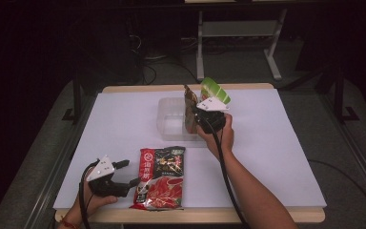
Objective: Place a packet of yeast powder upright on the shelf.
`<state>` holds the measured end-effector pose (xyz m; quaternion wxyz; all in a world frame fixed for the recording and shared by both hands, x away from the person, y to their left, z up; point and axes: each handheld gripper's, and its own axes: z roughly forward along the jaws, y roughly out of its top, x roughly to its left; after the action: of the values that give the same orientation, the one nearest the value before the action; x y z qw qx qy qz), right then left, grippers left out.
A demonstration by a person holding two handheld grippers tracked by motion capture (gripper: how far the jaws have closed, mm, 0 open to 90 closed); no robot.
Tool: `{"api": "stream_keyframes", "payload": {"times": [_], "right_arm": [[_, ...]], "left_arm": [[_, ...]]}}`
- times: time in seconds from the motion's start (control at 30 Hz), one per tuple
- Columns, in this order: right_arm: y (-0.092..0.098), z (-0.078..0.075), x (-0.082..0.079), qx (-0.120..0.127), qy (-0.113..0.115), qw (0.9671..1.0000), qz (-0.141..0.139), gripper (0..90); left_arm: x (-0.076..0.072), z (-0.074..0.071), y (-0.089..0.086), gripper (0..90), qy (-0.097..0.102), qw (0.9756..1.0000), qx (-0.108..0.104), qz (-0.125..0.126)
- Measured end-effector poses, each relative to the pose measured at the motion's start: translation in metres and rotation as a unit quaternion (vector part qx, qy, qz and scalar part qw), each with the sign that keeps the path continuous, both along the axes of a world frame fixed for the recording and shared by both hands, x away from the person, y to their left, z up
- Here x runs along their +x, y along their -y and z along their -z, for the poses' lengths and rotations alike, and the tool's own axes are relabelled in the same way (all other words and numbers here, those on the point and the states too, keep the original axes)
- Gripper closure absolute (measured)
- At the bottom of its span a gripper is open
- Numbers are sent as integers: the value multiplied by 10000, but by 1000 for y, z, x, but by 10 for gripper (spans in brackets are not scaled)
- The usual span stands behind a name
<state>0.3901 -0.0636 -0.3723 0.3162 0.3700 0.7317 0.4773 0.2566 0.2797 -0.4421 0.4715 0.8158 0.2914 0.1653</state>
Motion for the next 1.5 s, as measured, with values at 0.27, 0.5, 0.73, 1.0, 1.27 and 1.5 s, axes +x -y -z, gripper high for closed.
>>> {"api": "stream_keyframes", "payload": {"times": [0.27, 0.5, 0.73, 1.0, 1.27, 1.5], "right_arm": [[4, 1, -1, -12, -9, 10000, -9, 840], [6, 4, -2, 2, -28, 10000, -18, 830], [10, 6, -4, -3, -84, 10000, -52, 807], [15, 6, -9, -39, -108, 9998, -163, 780], [19, 7, -20, -178, -100, 9993, -301, 770], [24, 8, -29, -170, -129, 9989, -429, 764]], "left_arm": [[0, 0, -1, 208, -2, 10000, 19, -19], [-1, -1, -1, 208, 11, 10000, 15, -37], [-1, 0, -1, 208, 6, 10000, 35, -46], [0, 0, -1, 208, -49, 9999, 40, -88], [3, 2, -3, 196, -264, 9996, -54, -131], [7, 5, 2, 176, -540, 9985, -67, -86]]}}
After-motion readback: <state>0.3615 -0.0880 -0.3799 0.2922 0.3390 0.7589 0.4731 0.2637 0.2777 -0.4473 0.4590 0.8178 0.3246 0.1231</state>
